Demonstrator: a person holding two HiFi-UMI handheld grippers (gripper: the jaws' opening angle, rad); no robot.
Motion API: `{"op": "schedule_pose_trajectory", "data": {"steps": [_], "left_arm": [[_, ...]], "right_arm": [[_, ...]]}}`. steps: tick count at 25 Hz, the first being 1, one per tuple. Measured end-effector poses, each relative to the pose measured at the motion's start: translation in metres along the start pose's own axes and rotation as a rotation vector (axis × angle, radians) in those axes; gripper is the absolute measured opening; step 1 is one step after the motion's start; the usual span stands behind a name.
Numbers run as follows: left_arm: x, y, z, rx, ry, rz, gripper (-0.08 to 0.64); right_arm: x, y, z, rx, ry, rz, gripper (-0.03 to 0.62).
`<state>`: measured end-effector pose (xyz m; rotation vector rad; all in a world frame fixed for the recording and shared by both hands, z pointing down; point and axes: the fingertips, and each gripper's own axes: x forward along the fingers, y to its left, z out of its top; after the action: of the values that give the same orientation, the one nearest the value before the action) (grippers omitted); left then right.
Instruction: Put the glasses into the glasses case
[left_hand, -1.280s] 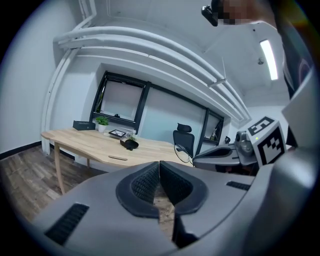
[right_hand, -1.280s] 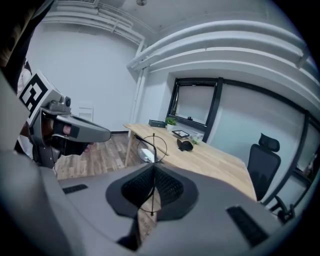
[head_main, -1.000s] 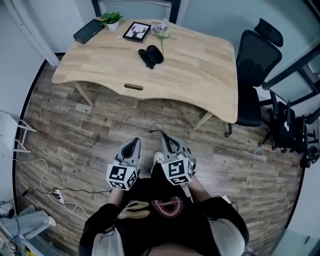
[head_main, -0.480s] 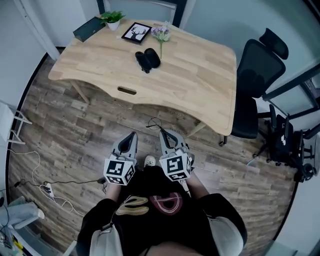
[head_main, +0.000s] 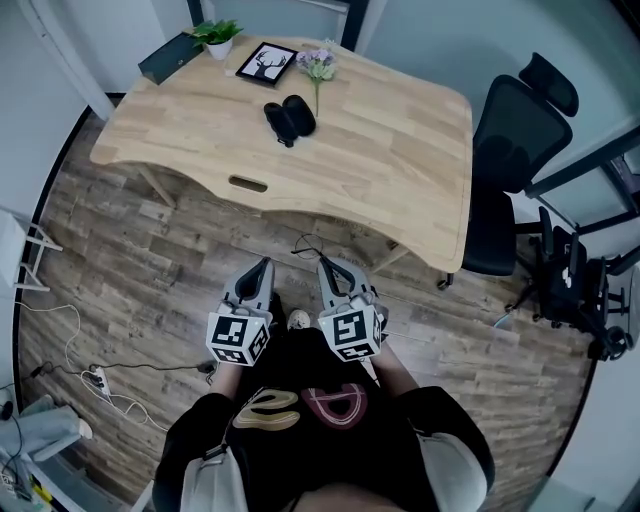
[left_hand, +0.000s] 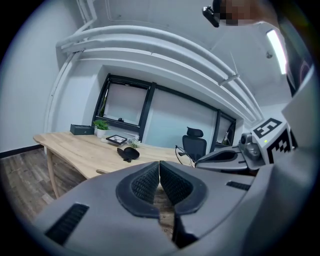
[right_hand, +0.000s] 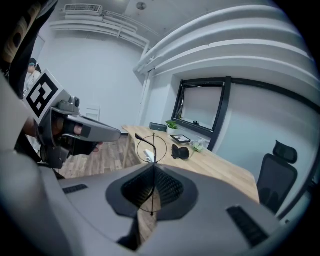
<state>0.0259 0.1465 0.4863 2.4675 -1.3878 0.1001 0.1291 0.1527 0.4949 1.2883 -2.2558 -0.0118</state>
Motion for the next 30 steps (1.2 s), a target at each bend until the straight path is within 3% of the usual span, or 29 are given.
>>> {"op": "schedule_pose_trajectory", "data": {"steps": [9, 30], "left_arm": [[0.026, 0.035, 0.002, -0.020, 0.013, -0.003, 0.017], [0.130, 0.135, 0.054, -0.016, 0.021, -0.077, 0.017]], "right_arm": [[0.034, -0.019, 0.012, 0.002, 0.018, -0.045, 0.017], [0.147, -0.061, 0.057, 0.027, 0.087, -0.110, 0.017]]}}
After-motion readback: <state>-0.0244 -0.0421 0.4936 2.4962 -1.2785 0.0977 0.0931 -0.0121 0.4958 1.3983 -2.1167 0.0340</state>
